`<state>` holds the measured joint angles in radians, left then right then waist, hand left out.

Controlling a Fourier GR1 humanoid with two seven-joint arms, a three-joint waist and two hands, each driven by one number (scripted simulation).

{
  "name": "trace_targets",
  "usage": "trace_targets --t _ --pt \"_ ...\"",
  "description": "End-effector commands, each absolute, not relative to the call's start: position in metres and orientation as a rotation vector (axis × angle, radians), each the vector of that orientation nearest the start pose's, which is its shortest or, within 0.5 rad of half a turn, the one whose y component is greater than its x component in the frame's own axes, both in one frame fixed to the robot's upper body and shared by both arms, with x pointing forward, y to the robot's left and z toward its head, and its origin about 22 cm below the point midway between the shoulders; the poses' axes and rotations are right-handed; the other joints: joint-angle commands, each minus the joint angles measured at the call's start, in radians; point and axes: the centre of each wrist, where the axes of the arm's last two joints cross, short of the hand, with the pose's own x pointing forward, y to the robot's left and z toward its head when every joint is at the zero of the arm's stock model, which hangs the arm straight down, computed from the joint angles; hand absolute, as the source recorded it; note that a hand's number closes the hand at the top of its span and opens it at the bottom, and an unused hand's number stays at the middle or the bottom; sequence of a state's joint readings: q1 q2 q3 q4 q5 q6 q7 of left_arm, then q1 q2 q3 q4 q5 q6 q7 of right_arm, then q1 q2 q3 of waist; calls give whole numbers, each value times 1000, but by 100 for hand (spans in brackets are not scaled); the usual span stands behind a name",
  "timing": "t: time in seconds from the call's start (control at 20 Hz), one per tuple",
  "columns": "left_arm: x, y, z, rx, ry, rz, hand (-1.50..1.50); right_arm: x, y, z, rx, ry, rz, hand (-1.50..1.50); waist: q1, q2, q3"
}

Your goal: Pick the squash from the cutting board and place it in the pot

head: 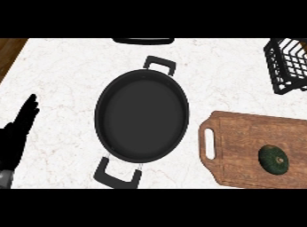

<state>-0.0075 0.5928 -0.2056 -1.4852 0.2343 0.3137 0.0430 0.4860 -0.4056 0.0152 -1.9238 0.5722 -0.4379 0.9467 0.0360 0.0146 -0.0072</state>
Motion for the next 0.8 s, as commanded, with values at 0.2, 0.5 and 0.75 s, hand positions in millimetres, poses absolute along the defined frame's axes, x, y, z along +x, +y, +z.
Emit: trace_targets --t 0.2,0.5,0.75 --pt "246 327 24 406 -1399 -182 0 189 -303 91 -912 -430 46 -150 -2 -7 4" --pt "240 323 22 423 -1393 -169 0 213 -300 94 -882 -366 93 -150 -14 -12 6" --pt "240 337 14 437 -1381 -153 0 229 -286 74 -864 -324 73 -150 -23 -11 5"
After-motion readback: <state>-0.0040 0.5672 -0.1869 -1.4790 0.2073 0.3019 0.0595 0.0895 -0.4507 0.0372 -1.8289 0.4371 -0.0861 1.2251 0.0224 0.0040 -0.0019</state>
